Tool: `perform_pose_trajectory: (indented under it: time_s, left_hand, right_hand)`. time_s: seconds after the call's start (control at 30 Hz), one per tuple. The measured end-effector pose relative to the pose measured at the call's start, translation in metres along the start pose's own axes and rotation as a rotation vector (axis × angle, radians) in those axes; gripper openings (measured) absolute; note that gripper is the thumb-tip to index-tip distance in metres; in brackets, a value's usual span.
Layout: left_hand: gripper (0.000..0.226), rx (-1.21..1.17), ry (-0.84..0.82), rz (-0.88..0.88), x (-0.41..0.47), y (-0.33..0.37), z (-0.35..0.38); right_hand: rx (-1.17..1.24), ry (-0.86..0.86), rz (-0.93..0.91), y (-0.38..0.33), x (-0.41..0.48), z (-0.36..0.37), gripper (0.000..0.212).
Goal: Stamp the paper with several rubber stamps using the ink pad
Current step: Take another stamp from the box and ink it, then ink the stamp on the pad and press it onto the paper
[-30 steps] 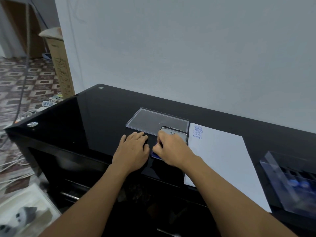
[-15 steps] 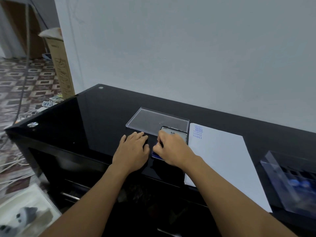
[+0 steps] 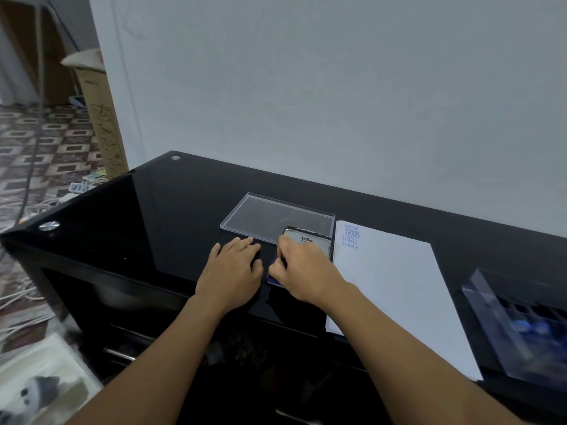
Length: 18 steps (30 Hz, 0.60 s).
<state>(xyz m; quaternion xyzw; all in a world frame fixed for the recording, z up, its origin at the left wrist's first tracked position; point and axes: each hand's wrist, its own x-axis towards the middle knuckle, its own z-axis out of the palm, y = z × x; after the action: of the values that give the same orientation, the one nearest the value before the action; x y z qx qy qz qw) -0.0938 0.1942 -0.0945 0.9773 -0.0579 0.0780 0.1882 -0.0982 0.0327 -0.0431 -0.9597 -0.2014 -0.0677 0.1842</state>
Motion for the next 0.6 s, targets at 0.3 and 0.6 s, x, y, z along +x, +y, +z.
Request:
perform_pose_trajectory:
  time_s: [0.3, 0.6]
  left_hand:
    - [0.043, -0.029, -0.029, -0.016, 0.006, 0.002, -0.007]
    - [0.035, -0.275, 0.019, -0.04, 0.032, 0.035, -0.036]
  right_hand:
    - [0.081, -0.157, 0.021, 0.0, 0.002, -0.014, 0.012]
    - [0.158, 0.006, 0.116, 0.031, 0.011, -0.078, 0.016]
